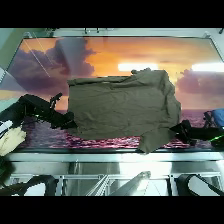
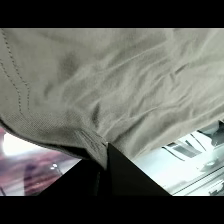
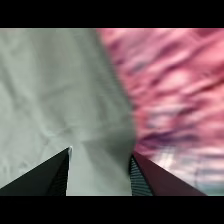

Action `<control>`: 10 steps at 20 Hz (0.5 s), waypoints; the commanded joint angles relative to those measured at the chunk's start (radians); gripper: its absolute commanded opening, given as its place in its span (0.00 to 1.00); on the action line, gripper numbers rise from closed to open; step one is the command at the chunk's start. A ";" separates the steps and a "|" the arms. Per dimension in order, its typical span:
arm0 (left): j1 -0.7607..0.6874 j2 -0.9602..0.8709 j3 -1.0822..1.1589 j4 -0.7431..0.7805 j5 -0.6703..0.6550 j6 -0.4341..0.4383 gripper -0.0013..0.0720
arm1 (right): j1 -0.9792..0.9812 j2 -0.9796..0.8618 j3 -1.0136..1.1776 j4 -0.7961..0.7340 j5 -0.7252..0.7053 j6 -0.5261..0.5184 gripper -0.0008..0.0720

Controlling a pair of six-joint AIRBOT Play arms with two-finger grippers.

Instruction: Fold the shirts.

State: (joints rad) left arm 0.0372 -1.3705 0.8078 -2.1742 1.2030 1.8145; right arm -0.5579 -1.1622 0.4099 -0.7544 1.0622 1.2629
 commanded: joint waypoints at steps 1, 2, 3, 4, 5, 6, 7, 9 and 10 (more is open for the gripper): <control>0.000 0.000 0.001 -0.001 0.009 0.000 0.05 | 0.098 -0.036 -0.004 0.138 -0.006 -0.088 0.61; 0.000 0.000 0.001 -0.001 0.013 0.003 0.05 | 0.116 -0.038 -0.004 0.191 0.011 -0.132 0.41; 0.000 0.000 0.001 -0.002 0.023 0.013 0.05 | 0.119 -0.037 -0.003 0.262 0.055 -0.193 0.09; 0.006 0.009 0.001 -0.014 0.046 0.037 0.05 | 0.111 -0.031 0.002 0.335 0.126 -0.257 0.04; 0.028 0.039 0.001 -0.071 0.090 0.080 0.05 | 0.091 -0.013 0.014 0.408 0.221 -0.333 0.04; 0.065 0.082 0.001 -0.139 0.132 0.123 0.05 | 0.053 0.027 0.027 0.487 0.313 -0.392 0.04; 0.130 0.146 0.001 -0.209 0.174 0.155 0.05 | 0.002 0.085 0.042 0.567 0.381 -0.422 0.04; 0.313 0.302 0.002 -0.304 0.209 0.194 0.05 | -0.168 0.239 0.100 0.715 0.505 -0.416 0.04; 0.429 0.396 0.012 -0.357 0.216 0.227 0.05 | -0.260 0.298 0.147 0.771 0.561 -0.399 0.04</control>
State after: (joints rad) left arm 0.2584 -1.1534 0.8108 -2.3703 1.3518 1.9526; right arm -0.6426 -1.0103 0.4820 -0.2230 1.4101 0.9146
